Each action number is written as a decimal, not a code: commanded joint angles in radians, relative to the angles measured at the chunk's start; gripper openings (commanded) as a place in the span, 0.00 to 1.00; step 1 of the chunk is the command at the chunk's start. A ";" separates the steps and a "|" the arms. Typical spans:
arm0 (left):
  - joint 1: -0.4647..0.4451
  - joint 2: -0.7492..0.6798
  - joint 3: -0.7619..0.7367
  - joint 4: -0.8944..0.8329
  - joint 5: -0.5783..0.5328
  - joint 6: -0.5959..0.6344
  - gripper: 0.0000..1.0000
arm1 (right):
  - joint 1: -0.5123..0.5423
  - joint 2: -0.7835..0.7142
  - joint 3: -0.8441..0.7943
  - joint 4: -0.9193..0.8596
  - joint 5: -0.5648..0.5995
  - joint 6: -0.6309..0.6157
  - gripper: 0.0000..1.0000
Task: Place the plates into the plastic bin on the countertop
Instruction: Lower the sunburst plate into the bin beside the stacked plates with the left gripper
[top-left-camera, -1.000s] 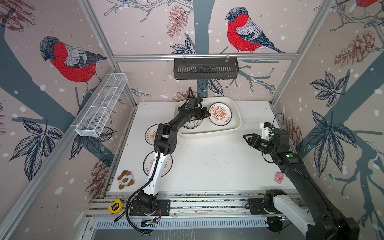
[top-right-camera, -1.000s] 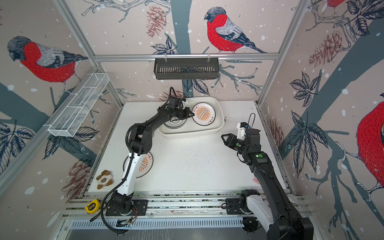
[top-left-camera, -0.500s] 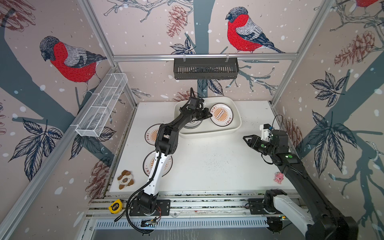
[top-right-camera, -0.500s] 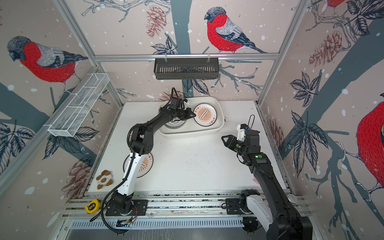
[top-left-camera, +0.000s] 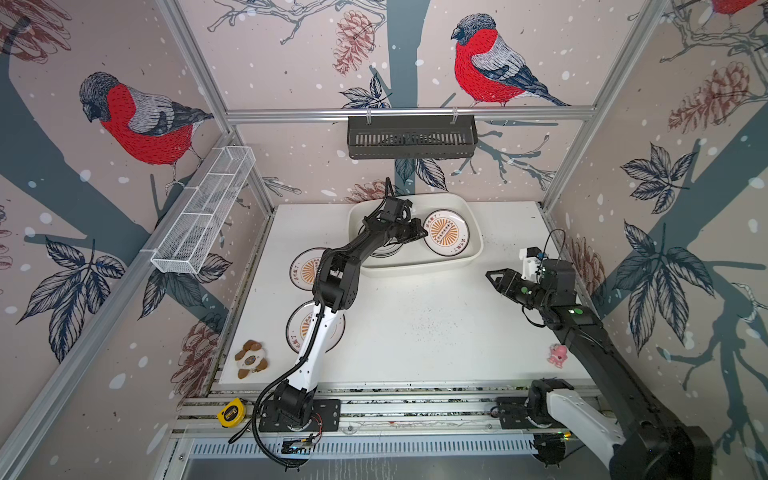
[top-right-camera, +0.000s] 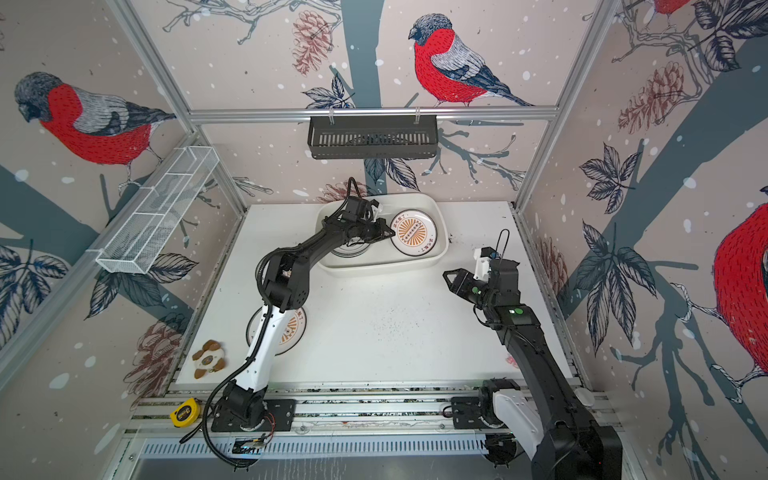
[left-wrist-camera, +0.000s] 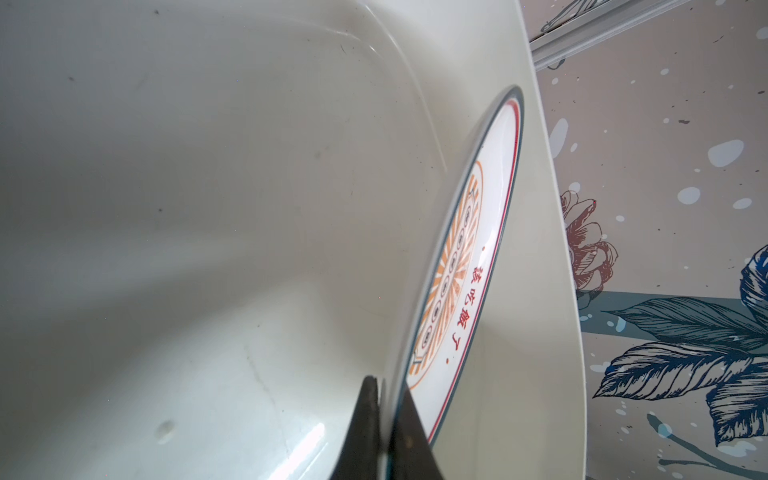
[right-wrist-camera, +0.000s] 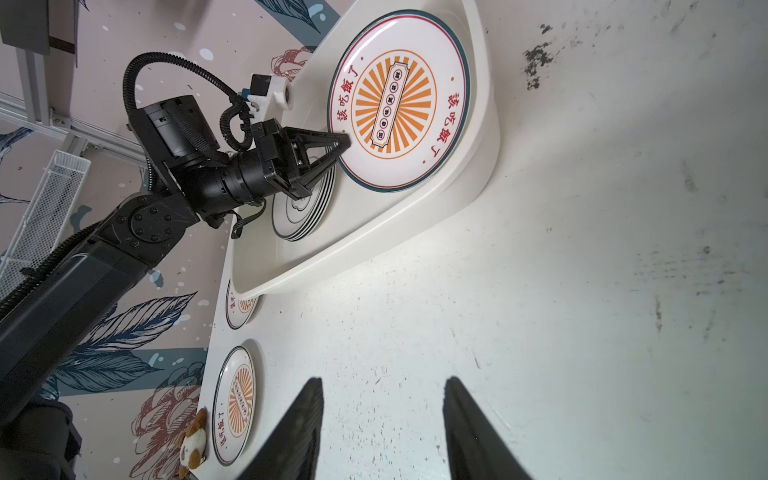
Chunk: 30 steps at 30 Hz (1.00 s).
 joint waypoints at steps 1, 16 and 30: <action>-0.004 0.007 0.000 0.052 0.009 0.016 0.10 | -0.006 0.001 -0.010 0.039 -0.017 -0.008 0.48; -0.010 0.019 -0.006 0.068 0.026 0.006 0.17 | -0.018 0.001 -0.021 0.042 -0.029 -0.011 0.48; -0.010 0.008 -0.027 0.083 0.041 -0.017 0.31 | -0.021 0.008 -0.016 0.048 -0.035 -0.008 0.48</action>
